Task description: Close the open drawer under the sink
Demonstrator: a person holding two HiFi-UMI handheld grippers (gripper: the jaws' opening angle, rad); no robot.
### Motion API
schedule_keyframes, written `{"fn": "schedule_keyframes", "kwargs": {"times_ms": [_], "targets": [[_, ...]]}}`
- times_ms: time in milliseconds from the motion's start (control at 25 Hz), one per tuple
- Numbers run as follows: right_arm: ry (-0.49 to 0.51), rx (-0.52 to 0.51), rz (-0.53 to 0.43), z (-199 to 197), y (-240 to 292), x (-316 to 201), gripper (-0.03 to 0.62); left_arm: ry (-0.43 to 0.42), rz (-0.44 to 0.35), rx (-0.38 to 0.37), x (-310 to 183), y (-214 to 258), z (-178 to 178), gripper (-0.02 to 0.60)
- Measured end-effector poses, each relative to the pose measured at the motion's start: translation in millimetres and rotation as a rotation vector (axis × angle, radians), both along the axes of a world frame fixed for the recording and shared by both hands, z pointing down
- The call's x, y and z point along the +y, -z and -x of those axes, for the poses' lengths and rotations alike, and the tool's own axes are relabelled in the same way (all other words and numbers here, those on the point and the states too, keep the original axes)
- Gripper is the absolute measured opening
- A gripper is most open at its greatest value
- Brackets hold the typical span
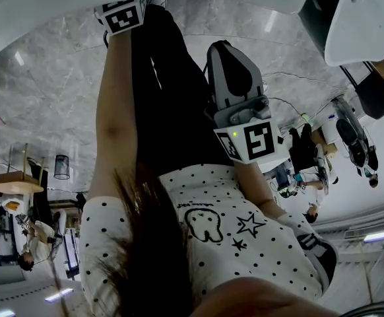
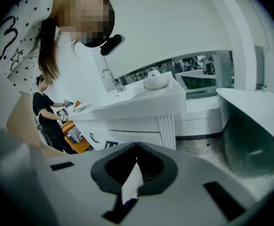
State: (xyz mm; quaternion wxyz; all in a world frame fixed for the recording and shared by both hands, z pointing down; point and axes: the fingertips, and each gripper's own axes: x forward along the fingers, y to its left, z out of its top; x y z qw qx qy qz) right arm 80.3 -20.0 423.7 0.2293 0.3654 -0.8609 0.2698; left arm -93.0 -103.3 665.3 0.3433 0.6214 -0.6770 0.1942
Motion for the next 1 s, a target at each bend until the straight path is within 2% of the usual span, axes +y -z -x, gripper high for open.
{"fn": "schedule_keyframes", "kwargs": {"times_ms": [1000], "targets": [[-0.003, 0.006, -0.017, -4.1, 1.4, 17.3, 0.014, 0.009, -0.013, -0.003, 0.4, -2.7, 1.4, 0.135]]}}
